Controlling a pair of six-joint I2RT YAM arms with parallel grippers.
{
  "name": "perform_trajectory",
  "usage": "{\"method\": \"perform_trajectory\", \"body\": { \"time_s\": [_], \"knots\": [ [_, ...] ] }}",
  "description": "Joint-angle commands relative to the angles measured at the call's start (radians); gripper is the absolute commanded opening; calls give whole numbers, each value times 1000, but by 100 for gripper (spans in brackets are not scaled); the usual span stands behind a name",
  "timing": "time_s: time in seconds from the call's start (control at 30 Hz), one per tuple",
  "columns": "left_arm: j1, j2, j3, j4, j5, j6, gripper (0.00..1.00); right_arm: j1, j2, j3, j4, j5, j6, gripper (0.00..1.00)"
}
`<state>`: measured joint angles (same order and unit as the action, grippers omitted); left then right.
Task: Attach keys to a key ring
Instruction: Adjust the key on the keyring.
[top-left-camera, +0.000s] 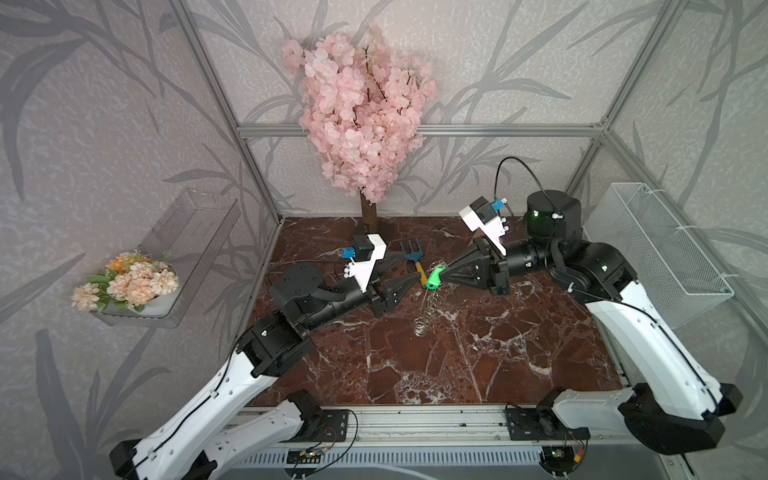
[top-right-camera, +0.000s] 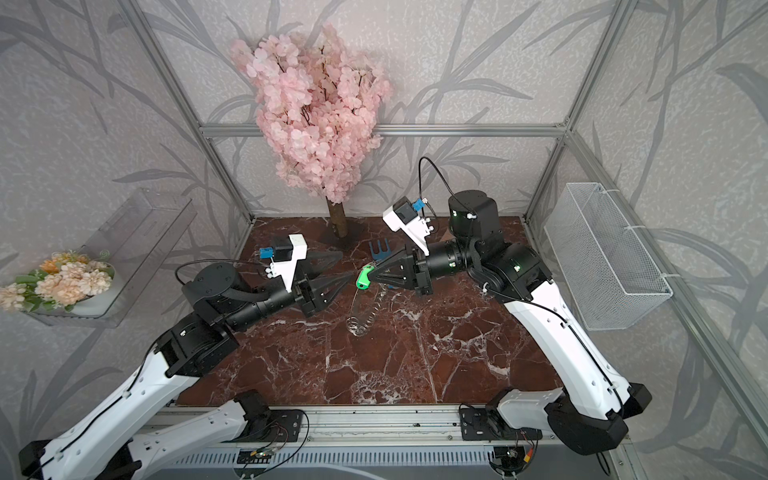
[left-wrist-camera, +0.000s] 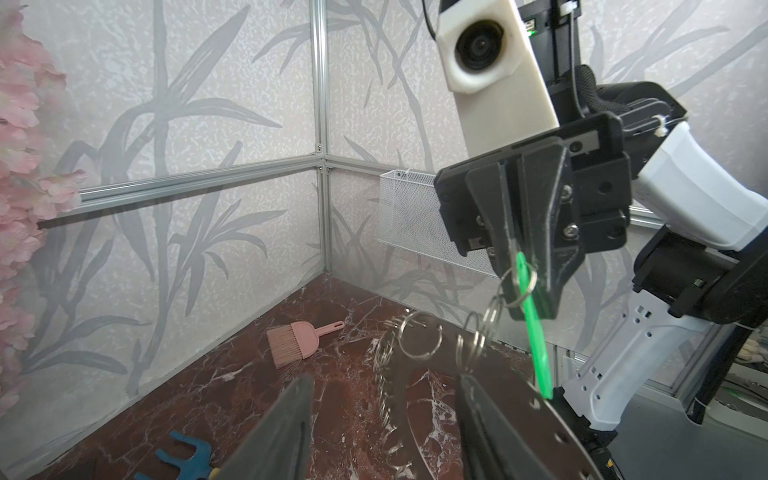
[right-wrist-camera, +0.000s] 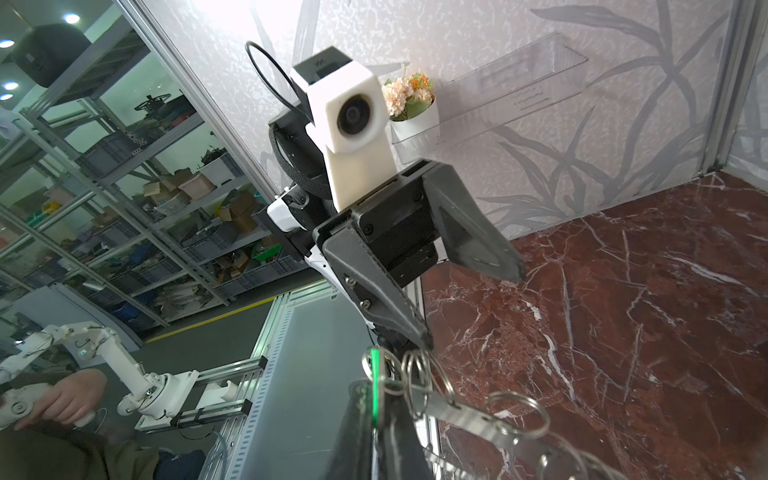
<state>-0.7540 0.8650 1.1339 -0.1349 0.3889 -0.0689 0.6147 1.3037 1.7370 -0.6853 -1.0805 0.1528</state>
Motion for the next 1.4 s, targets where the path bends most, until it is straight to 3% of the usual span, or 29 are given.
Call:
{"method": "perform_trajectory", "body": {
  "time_s": [0.0, 0.17, 0.3, 0.43, 0.67, 0.87, 1.1, 1.37],
  "knots": [
    [12, -4, 5, 21, 98, -16, 57, -25, 6, -1, 132, -121, 65, 0],
    [29, -26, -3, 21, 151, -23, 56, -77, 20, -58, 380, -253, 287, 0],
    [43, -58, -20, 61, 128, -23, 56, -97, 32, -100, 588, -315, 474, 0],
    [47, -50, -16, 87, 86, -2, 57, -97, 31, -106, 615, -318, 508, 0],
    [49, 17, 23, 124, 150, 31, 52, -97, 19, -140, 745, -334, 637, 0],
    [50, 16, 4, 206, 104, 66, 41, -96, 3, -188, 859, -341, 746, 0],
    [49, 24, 33, 227, 152, 77, 33, -97, -14, -211, 864, -329, 756, 0],
    [47, 43, 44, 205, 185, 66, 36, -97, -17, -217, 869, -327, 760, 0]
  ]
}}
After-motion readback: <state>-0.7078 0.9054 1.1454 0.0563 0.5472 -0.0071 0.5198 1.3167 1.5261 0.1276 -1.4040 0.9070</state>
